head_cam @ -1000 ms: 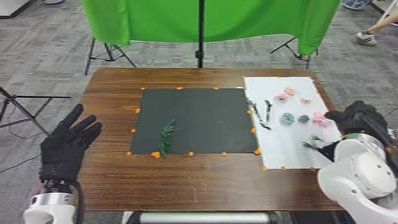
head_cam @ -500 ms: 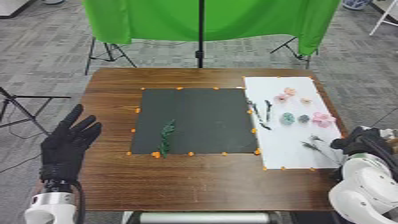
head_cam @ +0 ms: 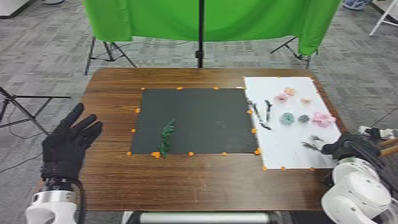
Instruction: Arrange flowers
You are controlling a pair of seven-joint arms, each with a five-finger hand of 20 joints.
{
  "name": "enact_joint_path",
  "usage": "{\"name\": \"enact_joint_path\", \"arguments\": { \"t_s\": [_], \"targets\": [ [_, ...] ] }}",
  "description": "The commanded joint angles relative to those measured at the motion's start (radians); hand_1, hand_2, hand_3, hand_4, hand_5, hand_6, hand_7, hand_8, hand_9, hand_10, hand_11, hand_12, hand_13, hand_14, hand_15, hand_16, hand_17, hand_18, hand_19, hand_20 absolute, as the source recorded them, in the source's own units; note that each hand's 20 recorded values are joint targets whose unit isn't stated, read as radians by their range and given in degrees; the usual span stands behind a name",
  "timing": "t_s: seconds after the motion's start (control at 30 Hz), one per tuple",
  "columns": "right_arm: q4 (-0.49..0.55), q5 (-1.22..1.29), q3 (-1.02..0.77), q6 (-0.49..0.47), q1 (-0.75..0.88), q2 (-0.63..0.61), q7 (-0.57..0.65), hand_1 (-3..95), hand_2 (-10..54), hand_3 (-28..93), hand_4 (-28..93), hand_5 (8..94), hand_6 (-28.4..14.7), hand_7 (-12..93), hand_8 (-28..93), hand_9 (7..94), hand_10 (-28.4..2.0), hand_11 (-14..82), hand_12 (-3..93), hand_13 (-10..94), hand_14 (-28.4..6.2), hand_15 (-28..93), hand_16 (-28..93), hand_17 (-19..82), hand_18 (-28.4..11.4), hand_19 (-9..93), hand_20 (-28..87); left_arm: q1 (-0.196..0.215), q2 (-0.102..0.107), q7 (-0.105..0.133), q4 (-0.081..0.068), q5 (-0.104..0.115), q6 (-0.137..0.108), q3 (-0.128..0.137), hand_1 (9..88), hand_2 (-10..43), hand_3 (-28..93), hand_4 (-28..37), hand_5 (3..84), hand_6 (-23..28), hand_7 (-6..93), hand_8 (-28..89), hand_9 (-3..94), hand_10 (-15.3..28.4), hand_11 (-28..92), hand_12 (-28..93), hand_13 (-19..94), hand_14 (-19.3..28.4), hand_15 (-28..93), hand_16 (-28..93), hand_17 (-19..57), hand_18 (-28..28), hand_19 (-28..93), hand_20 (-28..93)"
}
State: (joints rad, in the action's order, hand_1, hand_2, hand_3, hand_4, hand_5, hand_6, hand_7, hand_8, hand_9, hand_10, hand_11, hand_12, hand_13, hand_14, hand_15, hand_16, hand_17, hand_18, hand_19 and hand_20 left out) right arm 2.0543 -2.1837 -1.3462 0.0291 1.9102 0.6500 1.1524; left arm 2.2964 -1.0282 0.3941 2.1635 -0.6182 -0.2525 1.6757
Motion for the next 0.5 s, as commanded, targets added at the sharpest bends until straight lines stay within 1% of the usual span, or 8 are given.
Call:
{"name": "enact_joint_path", "arguments": {
  "t_s": [0.03, 0.1, 0.17, 0.2, 0.4, 0.43, 0.47, 0.5],
  "targets": [
    [-0.058, -0.086, 0.097, -0.053, -0.060, -0.018, 0.006, 43.5, -8.1, 72, -28, 74.1, -3.3, 23, -4, 69.5, -15.7, 48.8, 19.2, 64, -12.5, 75, 15, 26, -23.8, 86, 30, 0.009, -0.006, -0.008, -0.004, -0.001, 0.000, -0.001, 20.3, 6.7, 79, -28.3, 35.6, 6.7, 6.3, -8, 31.7, 19.4, 22, 11, 20, 27.0, 54, -10, -8.0, 28.4, 57, -2],
    [-0.074, -0.096, 0.115, -0.045, -0.077, -0.019, 0.003, 50.4, -8.7, 68, -28, 80.8, -1.7, 26, 1, 76.4, -13.4, 48.8, 22.9, 69, -10.1, 75, 17, 30, -23.0, 88, 30, 0.008, -0.006, -0.006, -0.004, -0.003, -0.001, -0.001, 20.3, 6.7, 79, -28.3, 35.6, 6.7, 6.3, -8, 31.6, 19.4, 22, 11, 20, 27.1, 54, -10, -8.1, 28.4, 57, -2],
    [-0.084, -0.135, 0.134, -0.016, -0.089, -0.028, 0.009, 52.2, -9.0, 67, -28, 82.6, -0.9, 27, 3, 78.9, -12.5, 49.9, 23.7, 72, -9.2, 75, 18, 33, -22.5, 90, 31, 0.008, -0.009, -0.006, -0.003, -0.003, 0.000, 0.000, 20.4, 6.7, 79, -28.3, 35.6, 6.7, 6.4, -8, 31.6, 19.4, 22, 11, 20, 27.1, 54, -10, -8.1, 28.4, 57, -2],
    [-0.087, -0.159, 0.140, 0.001, -0.092, -0.030, 0.011, 52.7, -9.0, 68, -28, 83.2, -0.8, 27, 3, 79.7, -12.2, 50.4, 23.9, 73, -9.1, 76, 18, 33, -22.4, 91, 31, 0.009, -0.015, -0.014, -0.003, -0.010, 0.005, 0.005, 20.4, 6.7, 79, -28.3, 35.6, 6.7, 6.4, -8, 31.6, 19.4, 22, 11, 20, 27.1, 54, -10, -8.1, 28.4, 57, -2],
    [-0.033, -0.219, 0.132, 0.090, -0.108, -0.037, 0.027, 53.3, -9.5, 71, -28, 85.7, -1.6, 26, 6, 82.2, -11.9, 50.8, 25.6, 75, -8.9, 77, 20, 35, -22.6, 93, 32, 0.010, -0.025, -0.025, 0.001, -0.016, 0.004, 0.015, 20.4, 6.8, 79, -28.3, 35.6, 6.7, 6.7, -8, 31.7, 19.5, 22, 11, 20, 27.1, 54, -10, -8.1, 28.4, 57, -2],
    [-0.014, -0.232, 0.131, 0.092, -0.114, -0.033, 0.022, 53.3, -9.5, 71, -28, 86.0, -1.7, 26, 6, 82.5, -11.8, 50.8, 25.7, 75, -9.0, 77, 20, 35, -22.7, 93, 33, 0.011, -0.025, -0.025, 0.002, -0.016, 0.005, 0.018, 20.4, 6.8, 79, -28.3, 35.7, 6.8, 6.7, -8, 31.7, 19.5, 22, 11, 20, 27.1, 54, -10, -8.1, 28.4, 57, -2],
    [0.007, -0.240, 0.135, 0.095, -0.124, -0.032, 0.017, 53.4, -9.5, 71, -28, 86.2, -1.7, 25, 7, 82.6, -11.8, 50.7, 25.8, 75, -9.2, 78, 20, 36, -22.9, 93, 34, 0.015, -0.016, -0.016, 0.003, -0.010, 0.000, 0.017, 20.5, 6.8, 79, -28.3, 35.7, 6.8, 6.6, -8, 31.7, 19.4, 22, 11, 20, 27.1, 54, -10, -8.1, 28.4, 57, -2],
    [0.030, -0.244, 0.139, 0.096, -0.136, -0.028, 0.010, 53.4, -9.5, 71, -28, 86.5, -1.9, 25, 7, 82.9, -11.8, 50.6, 26.0, 75, -9.2, 78, 20, 36, -22.9, 93, 34, 0.015, -0.017, -0.019, 0.004, -0.011, -0.001, 0.018, 20.5, 6.8, 79, -28.3, 35.7, 6.8, 6.6, -8, 31.7, 19.4, 22, 11, 20, 27.2, 54, -10, -8.1, 28.4, 57, -2]
  ]
}}
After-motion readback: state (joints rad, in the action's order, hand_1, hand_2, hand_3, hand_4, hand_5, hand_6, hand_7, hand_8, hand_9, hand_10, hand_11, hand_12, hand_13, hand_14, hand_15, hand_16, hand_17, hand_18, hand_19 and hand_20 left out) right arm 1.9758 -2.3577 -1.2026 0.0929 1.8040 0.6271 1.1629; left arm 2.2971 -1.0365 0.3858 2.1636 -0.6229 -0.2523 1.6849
